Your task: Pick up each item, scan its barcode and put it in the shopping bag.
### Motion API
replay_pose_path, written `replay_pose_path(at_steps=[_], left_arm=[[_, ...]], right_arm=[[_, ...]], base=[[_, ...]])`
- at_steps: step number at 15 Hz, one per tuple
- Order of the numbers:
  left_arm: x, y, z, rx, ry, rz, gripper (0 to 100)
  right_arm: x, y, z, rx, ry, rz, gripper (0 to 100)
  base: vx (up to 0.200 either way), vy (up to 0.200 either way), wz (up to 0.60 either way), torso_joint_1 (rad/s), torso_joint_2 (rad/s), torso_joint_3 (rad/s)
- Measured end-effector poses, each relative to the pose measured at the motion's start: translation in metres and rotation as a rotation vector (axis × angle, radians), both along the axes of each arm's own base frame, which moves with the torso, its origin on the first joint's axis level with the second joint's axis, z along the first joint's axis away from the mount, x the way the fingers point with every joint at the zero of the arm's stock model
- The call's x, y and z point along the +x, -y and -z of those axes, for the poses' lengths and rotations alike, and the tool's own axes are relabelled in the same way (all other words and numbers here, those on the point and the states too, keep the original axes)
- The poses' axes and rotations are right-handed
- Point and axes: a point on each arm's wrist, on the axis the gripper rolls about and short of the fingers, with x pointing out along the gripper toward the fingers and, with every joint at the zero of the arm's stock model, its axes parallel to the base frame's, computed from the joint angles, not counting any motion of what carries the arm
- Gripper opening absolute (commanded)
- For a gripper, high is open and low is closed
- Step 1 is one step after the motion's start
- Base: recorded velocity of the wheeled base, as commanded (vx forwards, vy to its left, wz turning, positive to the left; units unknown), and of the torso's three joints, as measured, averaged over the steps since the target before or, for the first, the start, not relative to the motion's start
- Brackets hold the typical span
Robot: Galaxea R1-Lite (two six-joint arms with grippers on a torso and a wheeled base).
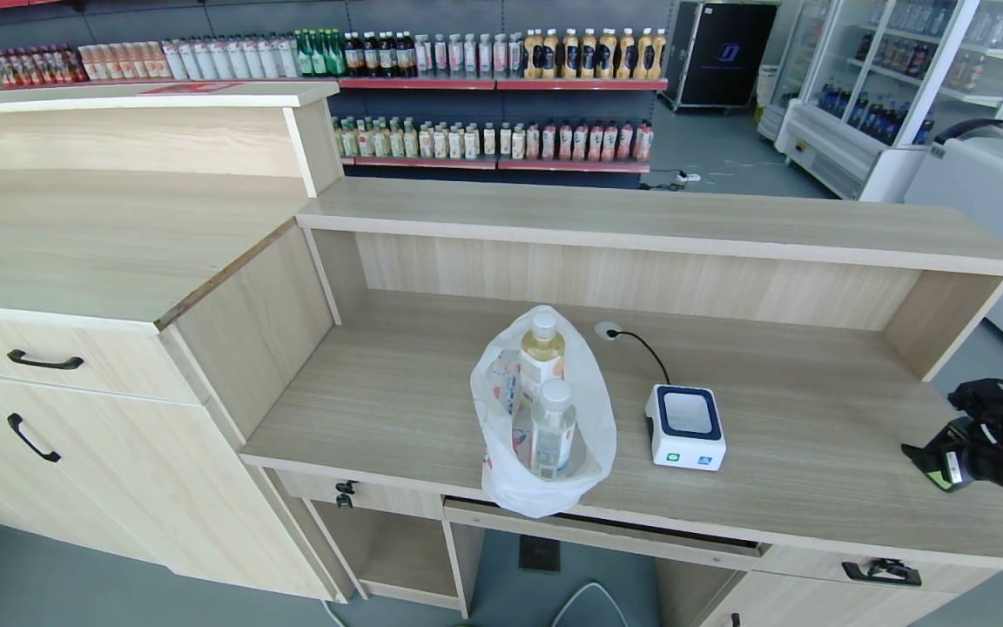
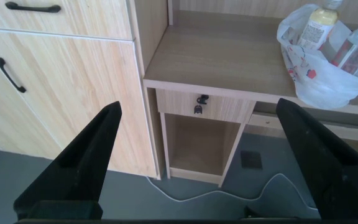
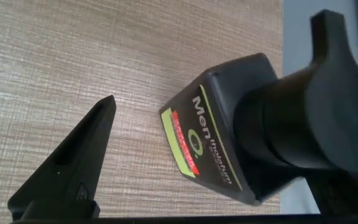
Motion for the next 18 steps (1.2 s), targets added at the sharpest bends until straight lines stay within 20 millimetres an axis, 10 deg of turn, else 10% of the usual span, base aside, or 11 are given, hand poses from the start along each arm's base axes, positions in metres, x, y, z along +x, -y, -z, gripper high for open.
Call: replay_pose_path(at_steps=[11,12,18], left_arm=[[0.000,0.000,0.000,0.000,0.000,0.000,100],[0.000,0.000,0.000,0.000,0.000,0.000,100],[0.000,0.000,0.000,0.000,0.000,0.000,100]], right_arm=[[0.014,-0.016,0.016,-0.020,-0.007,-0.060,100],[0.014,-0.017,0.015,-0.026,-0.006,-0.064,0],[0.013,-0.018,0.011,-0.078,-0.011,-0.090,0]], base=[[0.000,0.000,0.00,0.000,0.00,0.000],[0.000,0.000,0.00,0.000,0.00,0.000],[0.000,0.000,0.00,0.000,0.00,0.000]])
